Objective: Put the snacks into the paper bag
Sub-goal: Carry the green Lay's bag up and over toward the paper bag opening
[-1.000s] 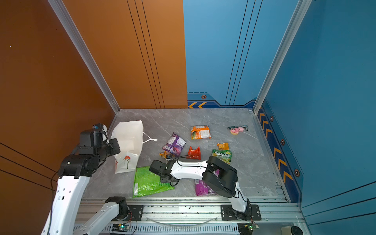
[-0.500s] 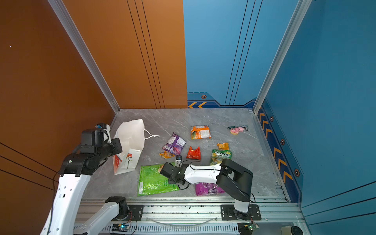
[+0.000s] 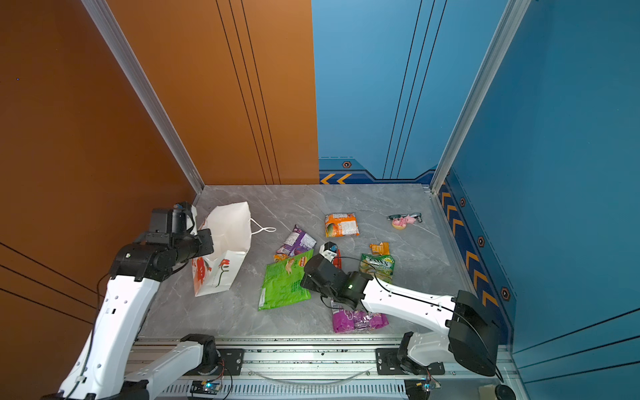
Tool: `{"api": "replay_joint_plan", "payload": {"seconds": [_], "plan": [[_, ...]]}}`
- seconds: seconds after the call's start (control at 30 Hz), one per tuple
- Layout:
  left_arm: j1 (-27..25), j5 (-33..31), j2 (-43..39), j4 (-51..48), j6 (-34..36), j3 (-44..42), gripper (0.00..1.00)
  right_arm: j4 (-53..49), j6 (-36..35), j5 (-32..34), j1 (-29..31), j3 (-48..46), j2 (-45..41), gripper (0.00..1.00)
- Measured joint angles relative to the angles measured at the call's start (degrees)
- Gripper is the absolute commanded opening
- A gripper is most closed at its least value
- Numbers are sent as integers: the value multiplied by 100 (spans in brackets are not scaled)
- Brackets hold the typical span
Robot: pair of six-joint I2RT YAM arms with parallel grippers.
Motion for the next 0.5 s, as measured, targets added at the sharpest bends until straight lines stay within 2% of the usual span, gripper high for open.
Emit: {"api": "replay_joint_plan", "payload": {"seconds": [0.23, 0.5], "plan": [[-238, -83, 291, -133, 44, 254, 0, -48, -219, -275, -289, 11, -501, 0], [-382, -85, 372, -155, 44, 315, 0, -264, -511, -295, -409, 361, -863, 0]]}}
